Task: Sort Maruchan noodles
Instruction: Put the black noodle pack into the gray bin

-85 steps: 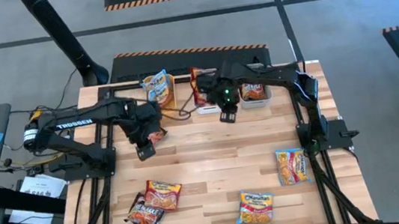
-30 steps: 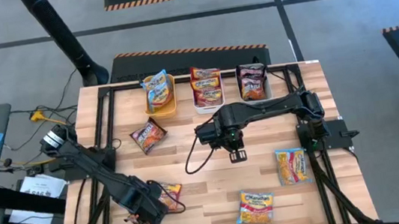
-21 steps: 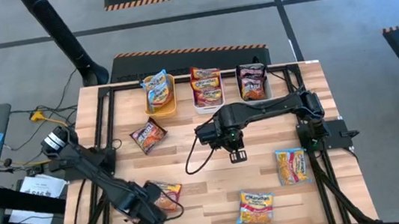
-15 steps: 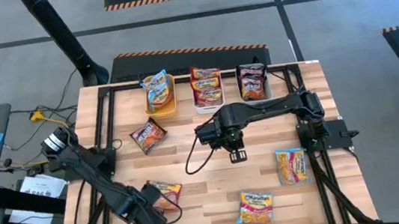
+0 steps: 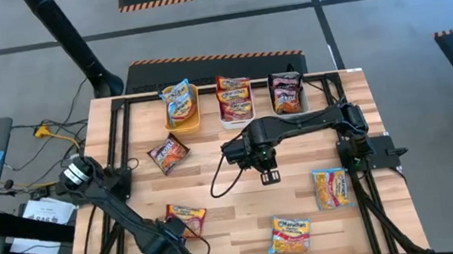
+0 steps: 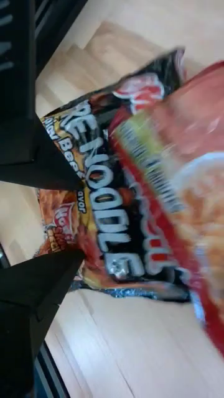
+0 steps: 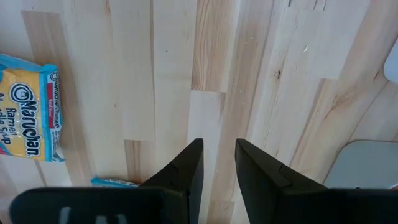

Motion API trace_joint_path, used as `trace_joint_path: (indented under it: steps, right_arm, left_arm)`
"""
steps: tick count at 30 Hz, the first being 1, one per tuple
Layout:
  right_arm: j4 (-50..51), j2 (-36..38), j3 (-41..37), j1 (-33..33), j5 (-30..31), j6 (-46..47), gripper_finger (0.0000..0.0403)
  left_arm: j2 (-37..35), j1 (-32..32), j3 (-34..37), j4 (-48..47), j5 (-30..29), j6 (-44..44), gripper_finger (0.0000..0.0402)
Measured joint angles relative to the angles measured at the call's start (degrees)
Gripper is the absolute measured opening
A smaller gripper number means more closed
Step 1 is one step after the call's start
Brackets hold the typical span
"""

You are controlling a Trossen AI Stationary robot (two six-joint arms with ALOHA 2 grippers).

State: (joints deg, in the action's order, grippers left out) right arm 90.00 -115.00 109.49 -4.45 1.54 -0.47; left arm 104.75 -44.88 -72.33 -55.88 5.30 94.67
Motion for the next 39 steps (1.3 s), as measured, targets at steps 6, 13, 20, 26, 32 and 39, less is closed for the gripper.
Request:
trace_joint_path:
  steps: [6,13,20,26,32,39]
  right_arm:
    - [0.0,0.0,0.0,0.0,0.0,0.0,0.0118]
    - [0.0,0.0,0.0,0.0,0.0,0.5,0.0118]
    - [0.0,0.0,0.0,0.0,0.0,0.5,0.0118]
    - [0.0,0.0,0.0,0.0,0.0,0.6,0.0118]
    - [0.0,0.0,0.0,0.0,0.0,0.0,0.0118]
    - [0.0,0.0,0.0,0.5,0.0,-1.9,0.0118]
  left_arm:
    - [2.7,0.0,-0.1,-0.5,2.0,0.2,0.0160]
    - [3.8,0.0,-0.1,0.2,3.2,-2.1,0.0128]
    - [3.8,0.0,0.0,0.2,2.9,-3.6,0.0031]
    - [3.7,0.1,0.0,0.2,3.4,-6.2,0.0004]
    - [1.0,-0.1,-0.1,-1.5,3.1,-6.6,0.0001]
    - [-5.5,-0.1,-0.1,-1.8,-0.7,-4.7,0.0003]
